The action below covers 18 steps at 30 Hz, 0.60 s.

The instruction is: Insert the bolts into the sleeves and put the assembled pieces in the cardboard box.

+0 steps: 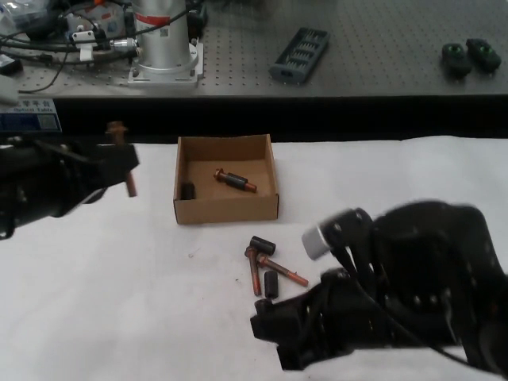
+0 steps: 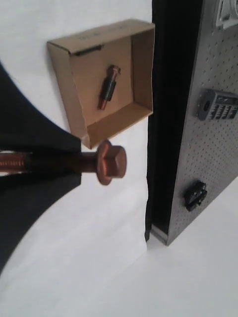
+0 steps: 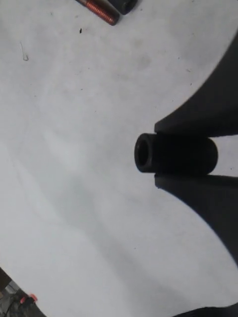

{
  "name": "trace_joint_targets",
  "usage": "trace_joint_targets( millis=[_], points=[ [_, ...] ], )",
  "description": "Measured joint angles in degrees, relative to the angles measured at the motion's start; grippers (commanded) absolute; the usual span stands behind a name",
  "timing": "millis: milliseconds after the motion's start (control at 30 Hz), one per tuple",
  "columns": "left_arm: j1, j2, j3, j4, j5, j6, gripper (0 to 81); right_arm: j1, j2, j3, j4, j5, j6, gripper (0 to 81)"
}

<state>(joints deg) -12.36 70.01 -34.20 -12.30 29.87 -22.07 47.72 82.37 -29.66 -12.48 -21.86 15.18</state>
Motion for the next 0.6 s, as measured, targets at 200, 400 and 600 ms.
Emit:
trace_joint_targets(
  millis=[200, 400, 600],
  points=[
    [-2.5, 2.0, 0.0, -6.8, 2.3, -4.9, 0.6, -1.6, 0.4, 1.6, -4.9, -1.9, -0.5, 4.0],
    [-5.5, 3.6, 0.0, -12.5, 3.4, -10.5, 0.6, -3.8, 1.9, 1.6, -9.1, -4.8, -1.1, 4.0],
    [-7.4, 3.8, 0.0, -14.8, 3.5, -13.7, 0.6, -5.2, 3.4, 1.6, -14.5, -7.9, -1.1, 4.0]
  ],
)
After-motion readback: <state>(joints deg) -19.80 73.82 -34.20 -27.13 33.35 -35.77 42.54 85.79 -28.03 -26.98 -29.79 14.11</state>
